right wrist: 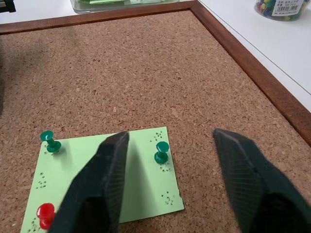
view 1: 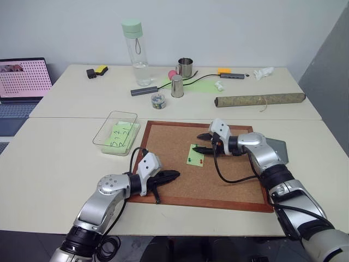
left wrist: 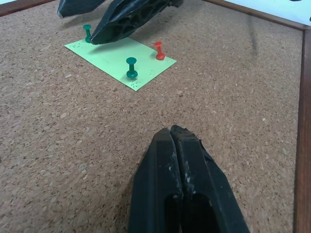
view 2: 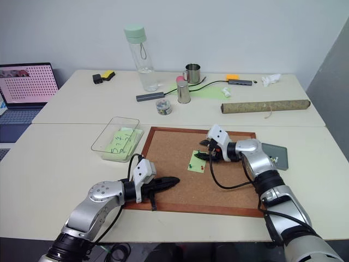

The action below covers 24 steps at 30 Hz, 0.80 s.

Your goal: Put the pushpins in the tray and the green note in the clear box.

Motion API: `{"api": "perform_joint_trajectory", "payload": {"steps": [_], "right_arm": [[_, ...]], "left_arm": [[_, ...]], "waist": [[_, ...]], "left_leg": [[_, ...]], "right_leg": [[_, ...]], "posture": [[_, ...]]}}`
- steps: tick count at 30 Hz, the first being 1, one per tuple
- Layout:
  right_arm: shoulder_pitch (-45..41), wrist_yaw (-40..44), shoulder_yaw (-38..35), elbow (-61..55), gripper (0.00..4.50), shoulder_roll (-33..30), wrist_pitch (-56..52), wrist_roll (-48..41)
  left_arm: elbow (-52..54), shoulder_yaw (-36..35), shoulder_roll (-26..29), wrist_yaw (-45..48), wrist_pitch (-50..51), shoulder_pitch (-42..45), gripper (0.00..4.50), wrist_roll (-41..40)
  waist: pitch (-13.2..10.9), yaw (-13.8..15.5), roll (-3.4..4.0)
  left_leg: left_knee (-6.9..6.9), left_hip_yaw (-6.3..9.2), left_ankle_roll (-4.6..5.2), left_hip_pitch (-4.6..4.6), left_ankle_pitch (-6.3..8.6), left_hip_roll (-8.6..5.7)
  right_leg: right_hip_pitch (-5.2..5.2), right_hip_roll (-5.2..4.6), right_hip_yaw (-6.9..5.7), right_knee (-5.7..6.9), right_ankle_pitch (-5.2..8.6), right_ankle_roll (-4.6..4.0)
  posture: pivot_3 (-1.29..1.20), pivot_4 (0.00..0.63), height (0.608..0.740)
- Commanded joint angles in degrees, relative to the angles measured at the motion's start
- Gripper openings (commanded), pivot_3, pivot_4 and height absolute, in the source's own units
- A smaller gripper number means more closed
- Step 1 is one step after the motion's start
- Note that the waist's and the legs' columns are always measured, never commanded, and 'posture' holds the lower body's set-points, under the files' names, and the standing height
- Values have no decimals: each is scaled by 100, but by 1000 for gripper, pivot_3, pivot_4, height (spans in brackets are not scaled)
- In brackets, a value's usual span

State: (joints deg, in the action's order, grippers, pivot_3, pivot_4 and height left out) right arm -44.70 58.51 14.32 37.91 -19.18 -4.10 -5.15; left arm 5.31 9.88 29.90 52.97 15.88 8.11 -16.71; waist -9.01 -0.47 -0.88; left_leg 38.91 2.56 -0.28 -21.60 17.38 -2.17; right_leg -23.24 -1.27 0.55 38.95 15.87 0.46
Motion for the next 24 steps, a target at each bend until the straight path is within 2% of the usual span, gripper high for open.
{"api": "perform_joint_trajectory", "payload": {"steps": [1, 9, 19, 24], "right_arm": [[-121, 8, -127, -56, 1815, 40, 159, 22], [-126, 101, -73, -27, 30, -3, 210, 84], [-101, 259, -118, -245, 30, 43, 106, 29], [-145, 234, -333, -505, 30, 68, -316, -229]], "left_arm": [[-58, 107, 28, -34, 147, -165, 0, 114], [-98, 87, 52, -27, 172, -173, 0, 118], [-70, 64, 73, -43, 239, -225, 0, 115], [-35, 147, 95, -27, 267, -303, 0, 158]], "waist": [[0, -3, 0], [0, -5, 0], [0, -5, 1], [0, -4, 1]], "left_leg": [[0, 0, 0, 0, 0, 0], [-1, 1, 0, 0, 0, 0], [-2, 0, 0, 1, 0, 0], [-3, 1, 0, 1, 0, 0]], "right_leg": [[0, 0, 0, 0, 0, 0], [0, 0, 0, 0, 0, 0], [0, 0, 0, 0, 0, 0], [0, 0, 0, -1, 0, 0]], "posture": [[0, 150, 740], [0, 150, 740], [0, 150, 740], [0, 150, 740]]}}
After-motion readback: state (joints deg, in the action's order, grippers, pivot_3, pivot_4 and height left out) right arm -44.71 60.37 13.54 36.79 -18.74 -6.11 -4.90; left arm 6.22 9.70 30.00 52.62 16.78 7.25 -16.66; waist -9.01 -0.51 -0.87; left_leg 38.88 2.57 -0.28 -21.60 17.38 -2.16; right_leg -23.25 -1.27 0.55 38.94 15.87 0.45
